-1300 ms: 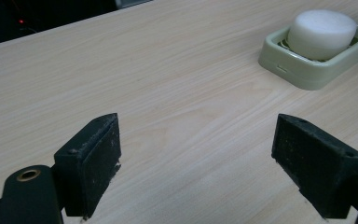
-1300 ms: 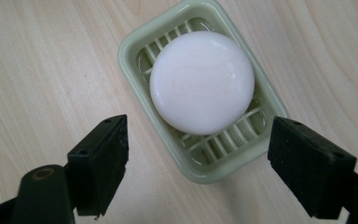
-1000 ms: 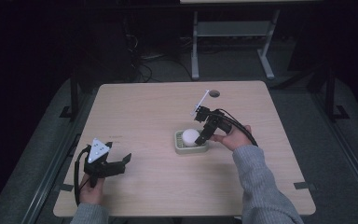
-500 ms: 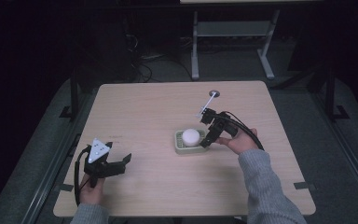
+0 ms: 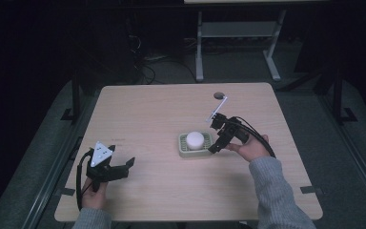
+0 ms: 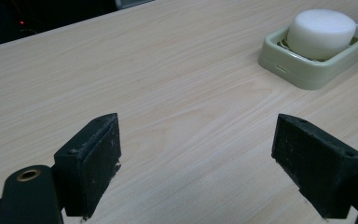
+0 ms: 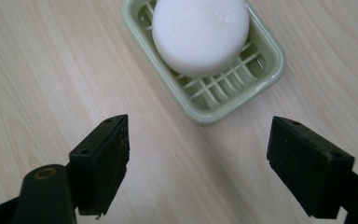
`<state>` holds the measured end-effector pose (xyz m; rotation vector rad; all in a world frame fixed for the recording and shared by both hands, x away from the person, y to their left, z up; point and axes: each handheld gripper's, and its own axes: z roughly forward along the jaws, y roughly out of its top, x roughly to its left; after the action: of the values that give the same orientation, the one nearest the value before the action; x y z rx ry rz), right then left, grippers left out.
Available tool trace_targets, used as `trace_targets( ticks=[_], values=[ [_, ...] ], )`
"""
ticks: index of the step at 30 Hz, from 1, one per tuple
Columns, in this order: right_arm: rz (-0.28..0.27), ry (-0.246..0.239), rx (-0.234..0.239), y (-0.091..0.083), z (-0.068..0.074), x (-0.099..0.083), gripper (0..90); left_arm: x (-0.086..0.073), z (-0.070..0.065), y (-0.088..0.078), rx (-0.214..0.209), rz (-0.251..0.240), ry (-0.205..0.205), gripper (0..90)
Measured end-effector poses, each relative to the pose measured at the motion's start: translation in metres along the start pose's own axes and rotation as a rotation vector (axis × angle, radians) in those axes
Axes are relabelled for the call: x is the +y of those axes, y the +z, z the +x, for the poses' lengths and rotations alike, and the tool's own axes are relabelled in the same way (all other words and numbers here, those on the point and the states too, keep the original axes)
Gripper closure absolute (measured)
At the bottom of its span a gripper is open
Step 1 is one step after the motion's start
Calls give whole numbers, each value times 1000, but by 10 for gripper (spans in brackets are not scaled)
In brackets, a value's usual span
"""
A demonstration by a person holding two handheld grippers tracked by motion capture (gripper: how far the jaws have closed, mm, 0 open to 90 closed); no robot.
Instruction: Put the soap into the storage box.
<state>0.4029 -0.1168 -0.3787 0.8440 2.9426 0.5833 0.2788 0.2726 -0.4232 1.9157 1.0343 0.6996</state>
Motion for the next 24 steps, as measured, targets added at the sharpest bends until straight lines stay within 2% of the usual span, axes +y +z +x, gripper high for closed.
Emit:
trace_targets(
  ticks=[24],
  values=[
    [-6,56,-12,-3,0,-45,211,0,-2,1,-1,2,-1,152]
  ],
)
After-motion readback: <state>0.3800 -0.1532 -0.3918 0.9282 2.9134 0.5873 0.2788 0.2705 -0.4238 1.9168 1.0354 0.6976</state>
